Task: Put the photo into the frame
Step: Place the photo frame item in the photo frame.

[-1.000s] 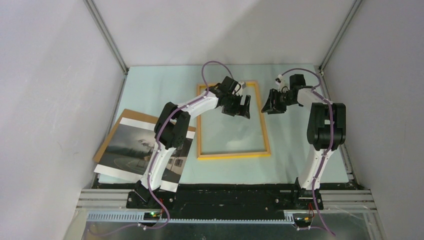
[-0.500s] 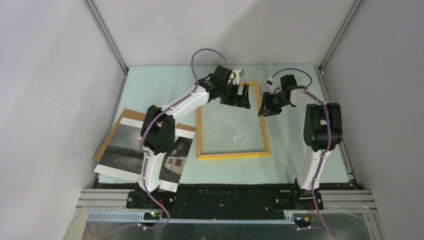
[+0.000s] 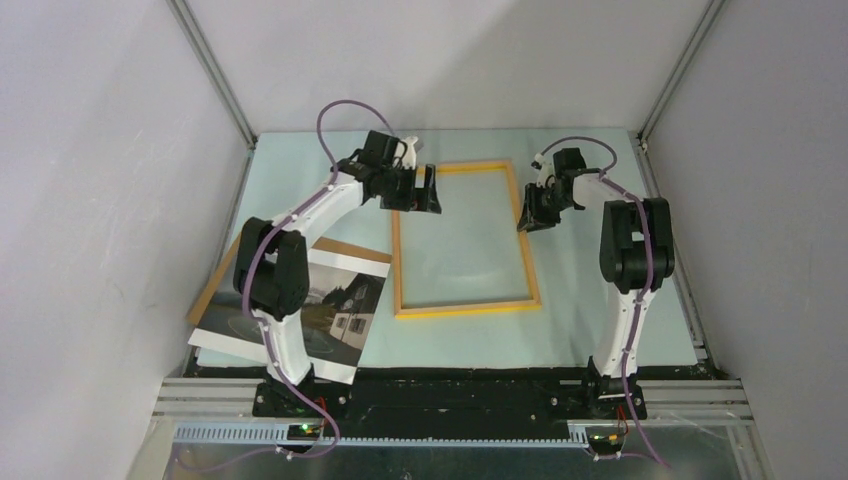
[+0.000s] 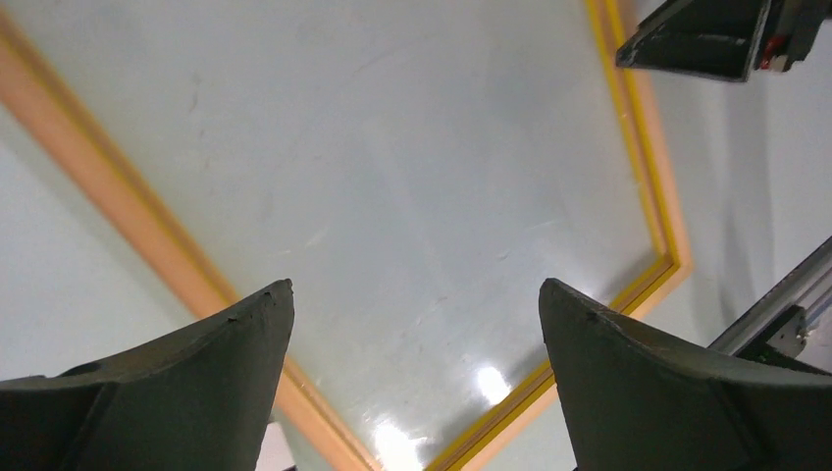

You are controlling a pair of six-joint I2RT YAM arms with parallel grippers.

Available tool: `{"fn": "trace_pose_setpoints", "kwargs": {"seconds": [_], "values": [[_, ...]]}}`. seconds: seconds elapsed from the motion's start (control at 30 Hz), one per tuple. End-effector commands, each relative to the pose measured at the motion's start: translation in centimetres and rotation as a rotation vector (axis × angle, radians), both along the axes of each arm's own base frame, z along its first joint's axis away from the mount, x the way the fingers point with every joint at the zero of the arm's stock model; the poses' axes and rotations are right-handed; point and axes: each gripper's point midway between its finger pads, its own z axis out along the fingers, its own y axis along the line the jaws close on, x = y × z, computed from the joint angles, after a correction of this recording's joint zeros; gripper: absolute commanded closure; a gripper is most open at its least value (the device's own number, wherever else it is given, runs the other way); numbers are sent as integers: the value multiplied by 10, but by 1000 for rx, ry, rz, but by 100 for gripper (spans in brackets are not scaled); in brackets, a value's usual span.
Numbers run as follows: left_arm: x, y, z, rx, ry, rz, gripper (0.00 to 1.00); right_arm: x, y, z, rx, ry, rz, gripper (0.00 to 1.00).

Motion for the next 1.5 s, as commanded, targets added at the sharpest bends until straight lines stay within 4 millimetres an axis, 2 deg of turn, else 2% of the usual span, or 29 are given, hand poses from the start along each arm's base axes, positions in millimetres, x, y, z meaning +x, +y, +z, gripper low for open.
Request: {"fn": "trace_pose_setpoints", "kwargs": {"seconds": [0.0,0.03,0.13,0.23,0.43,0.6,0.7,0.87,1.1,1.27,1.47], "values": [[-3,27,25,7,-82,11,0,11,-8,-9,-50,24,-55,66],[-3,32,31,5,-92,20,0,11,-8,-10,-55,28,-57,66],[-5,58,28,16,-88,63,0,11,-12,-12,-94,29,-64,69],[-5,81,36,24,-111,105,0,11,-21,-12,-119,26,-88,83],[-10,125,48,90,-169,170,0,13,-58,-6,-99,22,-206,93],[-21,157,51,185,-209,198,0,8,-86,-4,-93,27,-260,95],[-30,176,45,239,-206,212,0,5,-102,-4,-113,20,-267,95],[-39,207,41,309,-206,249,0,6,-118,1,-159,-20,-238,90],[-47,231,40,325,-189,301,0,6,-125,1,-214,-55,-157,91],[-48,233,38,322,-180,311,0,1,-122,-5,-202,-38,-116,92],[-51,236,36,331,-171,318,0,-2,-127,-8,-208,-35,-98,92]]}}
